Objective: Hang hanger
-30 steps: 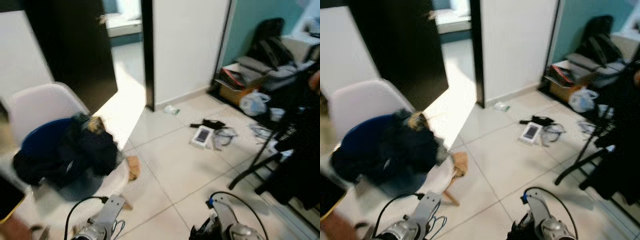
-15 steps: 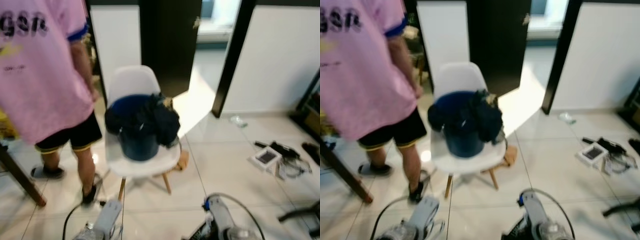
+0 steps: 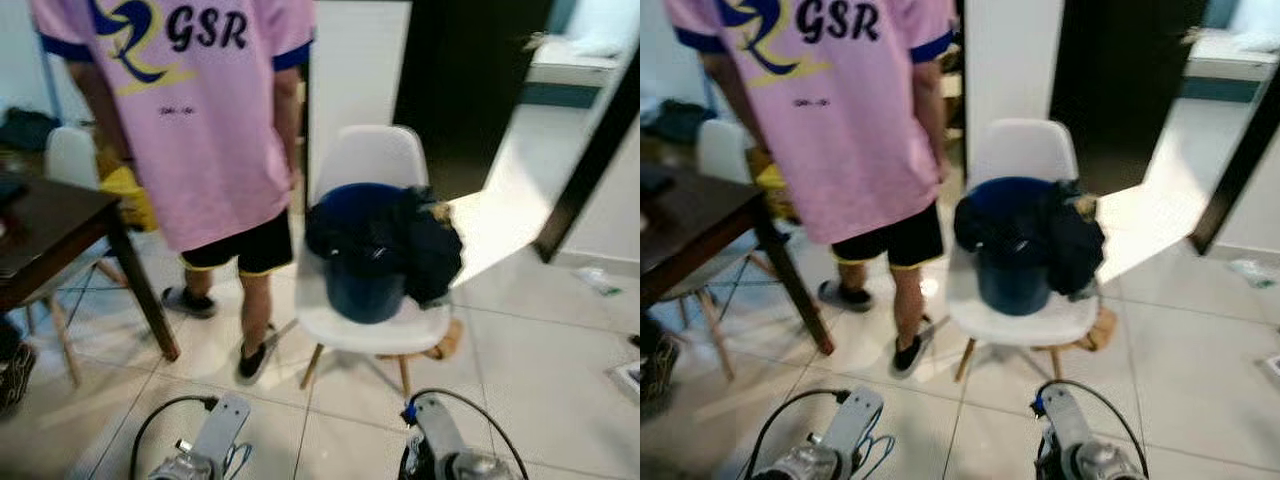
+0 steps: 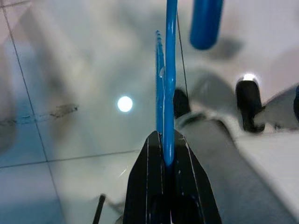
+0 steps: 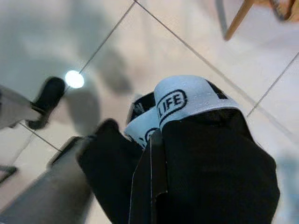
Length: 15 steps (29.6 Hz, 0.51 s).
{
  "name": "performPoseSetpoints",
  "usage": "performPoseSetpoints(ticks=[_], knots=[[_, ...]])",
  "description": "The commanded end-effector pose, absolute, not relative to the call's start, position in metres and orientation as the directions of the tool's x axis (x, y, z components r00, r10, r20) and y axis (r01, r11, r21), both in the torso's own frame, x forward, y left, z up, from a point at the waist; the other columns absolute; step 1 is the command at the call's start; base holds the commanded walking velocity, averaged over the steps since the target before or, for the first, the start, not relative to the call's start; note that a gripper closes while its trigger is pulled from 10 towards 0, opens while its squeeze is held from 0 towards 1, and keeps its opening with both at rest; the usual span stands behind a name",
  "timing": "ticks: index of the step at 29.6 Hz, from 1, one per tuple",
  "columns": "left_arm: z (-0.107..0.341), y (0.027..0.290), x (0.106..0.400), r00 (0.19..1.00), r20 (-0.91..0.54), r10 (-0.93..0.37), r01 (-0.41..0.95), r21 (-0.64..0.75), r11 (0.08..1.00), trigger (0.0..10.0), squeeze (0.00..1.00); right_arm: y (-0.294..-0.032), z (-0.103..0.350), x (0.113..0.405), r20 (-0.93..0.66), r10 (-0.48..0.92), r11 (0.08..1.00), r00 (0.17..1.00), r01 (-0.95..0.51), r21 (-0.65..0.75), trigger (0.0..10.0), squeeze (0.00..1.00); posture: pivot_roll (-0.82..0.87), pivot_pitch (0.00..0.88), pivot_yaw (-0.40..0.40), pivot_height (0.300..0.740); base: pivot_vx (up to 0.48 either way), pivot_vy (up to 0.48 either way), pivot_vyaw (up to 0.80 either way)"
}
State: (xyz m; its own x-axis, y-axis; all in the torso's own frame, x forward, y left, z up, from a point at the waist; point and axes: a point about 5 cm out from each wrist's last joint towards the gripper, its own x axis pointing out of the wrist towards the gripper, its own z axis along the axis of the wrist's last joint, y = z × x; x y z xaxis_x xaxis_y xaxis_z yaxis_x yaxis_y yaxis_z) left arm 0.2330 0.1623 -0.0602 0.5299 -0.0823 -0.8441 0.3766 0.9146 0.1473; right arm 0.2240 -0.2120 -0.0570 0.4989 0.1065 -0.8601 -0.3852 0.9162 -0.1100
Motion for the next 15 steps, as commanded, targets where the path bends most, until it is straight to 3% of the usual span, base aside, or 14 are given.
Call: performPoseSetpoints(ticks=[1, 15], knots=[[-0.0601, 0.1672, 0.2327, 0.528, -0.846, -0.069, 0.376, 0.160, 0.913, 10.0, 0.00, -0.2055, -0.0559, 0.2276, -0.856, 0.127, 0.906, 0.501, -0.410, -0.105, 10.0, 0.00, 0.05, 0.000, -0.043, 0.740, 0.000, 0.000, 0.79], [-0.0581, 0.1678, 0.2357, 0.535, -0.842, -0.069, 0.380, 0.167, 0.910, 10.0, 0.00, -0.2034, -0.0537, 0.2310, -0.854, 0.149, 0.893, 0.498, -0.439, -0.100, 10.0, 0.00, 0.05, 0.000, -0.043, 0.740, 0.000, 0.000, 0.79]])
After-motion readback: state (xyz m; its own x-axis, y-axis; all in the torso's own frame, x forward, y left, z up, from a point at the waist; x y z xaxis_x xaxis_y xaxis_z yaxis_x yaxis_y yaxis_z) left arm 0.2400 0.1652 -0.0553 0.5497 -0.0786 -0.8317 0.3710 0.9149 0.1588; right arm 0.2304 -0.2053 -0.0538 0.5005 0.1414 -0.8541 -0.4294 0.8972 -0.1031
